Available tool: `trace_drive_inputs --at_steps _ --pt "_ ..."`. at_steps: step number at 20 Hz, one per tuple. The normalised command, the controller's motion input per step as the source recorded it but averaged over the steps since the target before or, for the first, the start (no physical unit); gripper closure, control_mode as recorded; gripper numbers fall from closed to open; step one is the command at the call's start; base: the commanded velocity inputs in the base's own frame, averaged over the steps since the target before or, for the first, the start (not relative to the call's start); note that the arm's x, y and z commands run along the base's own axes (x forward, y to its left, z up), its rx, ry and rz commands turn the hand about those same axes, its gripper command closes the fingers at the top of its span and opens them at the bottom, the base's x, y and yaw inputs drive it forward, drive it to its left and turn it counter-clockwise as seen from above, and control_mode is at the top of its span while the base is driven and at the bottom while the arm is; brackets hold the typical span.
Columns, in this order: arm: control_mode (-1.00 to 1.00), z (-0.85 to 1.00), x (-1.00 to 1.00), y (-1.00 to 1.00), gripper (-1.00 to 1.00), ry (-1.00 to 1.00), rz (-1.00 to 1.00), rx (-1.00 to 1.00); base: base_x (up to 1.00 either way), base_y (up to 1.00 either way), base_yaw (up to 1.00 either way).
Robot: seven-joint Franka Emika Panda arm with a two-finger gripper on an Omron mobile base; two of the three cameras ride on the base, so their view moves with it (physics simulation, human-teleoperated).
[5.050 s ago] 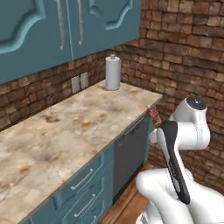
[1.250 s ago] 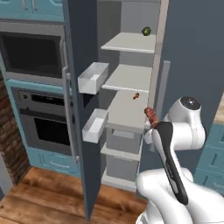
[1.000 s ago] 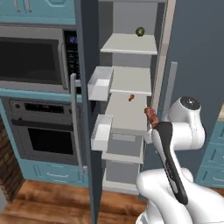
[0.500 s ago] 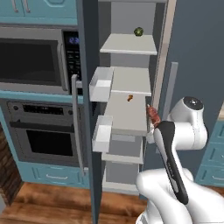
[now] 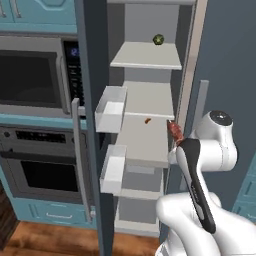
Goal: Store the kebab skewer in the freezer for long-term storage. Close the freezer door after placing the cooked food.
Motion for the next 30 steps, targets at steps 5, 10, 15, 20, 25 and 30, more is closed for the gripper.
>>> trace_drive_inputs --at_steps 5,10,15,20,25,30 --pt "1.0 0.0 0.0 0.0 1.0 0.0 0.0 0.0 0.04 0.26 -0.03" --pt "1.0 0.0 0.0 0.0 1.0 0.0 0.0 0.0 0.07 0.42 -0.08" --pt "1.0 0.0 0.0 0.0 1.0 0.0 0.0 0.0 0.12 0.07 -0.02" --pt "1.0 0.0 0.0 0.0 1.0 0.0 0.0 0.0 0.0 0.02 0.0" --pt "-1.0 0.0 0.0 0.0 1.0 0.0 0.0 0.0 0.0 0.0 0.0" --pt "-1.0 0.0 0.01 0.04 1.0 -0.08 -0.07 0.01 0.0 0.0 0.0"
